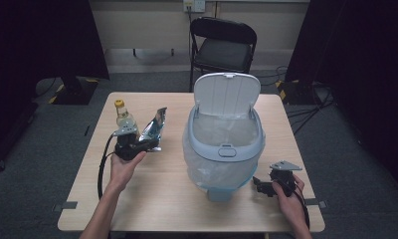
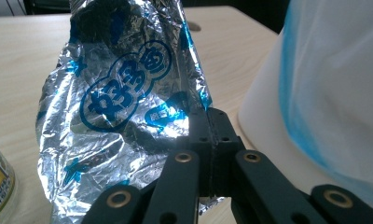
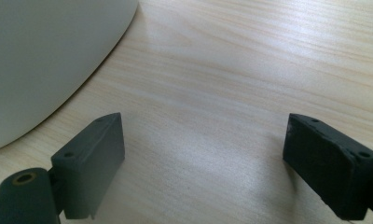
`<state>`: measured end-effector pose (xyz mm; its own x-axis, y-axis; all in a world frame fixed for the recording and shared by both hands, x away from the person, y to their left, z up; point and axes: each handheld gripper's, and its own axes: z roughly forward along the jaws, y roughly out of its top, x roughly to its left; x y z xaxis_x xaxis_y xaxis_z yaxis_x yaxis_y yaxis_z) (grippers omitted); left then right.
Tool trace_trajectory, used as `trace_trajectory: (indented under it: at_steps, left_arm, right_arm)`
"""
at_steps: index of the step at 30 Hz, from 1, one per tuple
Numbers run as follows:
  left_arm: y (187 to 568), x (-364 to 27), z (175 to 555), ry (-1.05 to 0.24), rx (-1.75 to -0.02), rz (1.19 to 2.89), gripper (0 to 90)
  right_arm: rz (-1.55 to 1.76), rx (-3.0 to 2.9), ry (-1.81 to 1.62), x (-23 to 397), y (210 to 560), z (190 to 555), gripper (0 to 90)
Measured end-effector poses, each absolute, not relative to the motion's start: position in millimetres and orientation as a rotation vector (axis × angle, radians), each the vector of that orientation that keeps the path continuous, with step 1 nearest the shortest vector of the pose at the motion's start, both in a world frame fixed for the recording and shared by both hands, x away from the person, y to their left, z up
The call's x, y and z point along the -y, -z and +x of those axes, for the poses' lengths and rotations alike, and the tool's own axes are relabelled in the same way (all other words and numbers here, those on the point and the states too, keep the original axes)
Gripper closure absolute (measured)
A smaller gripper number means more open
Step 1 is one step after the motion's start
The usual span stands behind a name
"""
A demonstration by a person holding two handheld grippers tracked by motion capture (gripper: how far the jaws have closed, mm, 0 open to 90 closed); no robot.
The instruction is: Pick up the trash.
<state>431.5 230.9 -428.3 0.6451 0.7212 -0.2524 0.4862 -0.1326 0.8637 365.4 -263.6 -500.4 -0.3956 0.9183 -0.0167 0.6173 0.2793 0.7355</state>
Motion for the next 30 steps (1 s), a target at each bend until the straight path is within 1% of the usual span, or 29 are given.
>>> trace_trajectory:
  at_steps: [5, 10, 17, 19, 21, 30]
  left_arm:
    - [422.0, -231.7, 428.4, -0.267, -0.951, 1.765, 90.0]
    - [402.7, -231.5, 421.6, -0.280, -0.903, 1.714, 90.0]
    - [379.3, -230.7, 408.7, -0.334, -0.845, 1.683, 90.0]
    - [375.1, -231.1, 406.6, -0.304, -0.833, 1.652, 90.0]
    - [370.4, -231.5, 404.1, -0.357, -0.825, 1.684, 90.0]
    - [353.9, -233.6, 393.2, -0.408, -0.774, 1.665, 90.0]
  right_arm:
    - [1.379, -2.113, -0.913, 263.6, 500.4, 365.4, 11.5]
    - [1.379, -2.113, -0.913, 263.6, 500.4, 365.4, 11.5]
    - [1.379, -2.113, -0.913, 263.6, 500.4, 365.4, 11.5]
    - [1.379, -2.113, -0.913, 263.6, 500.4, 365.4, 11.5]
    - [1.379, -2.113, -0.913, 263.6, 500.4, 365.4, 11.5]
    - [1.379, -2.113, -0.913, 263.6, 500.4, 365.4, 11.5]
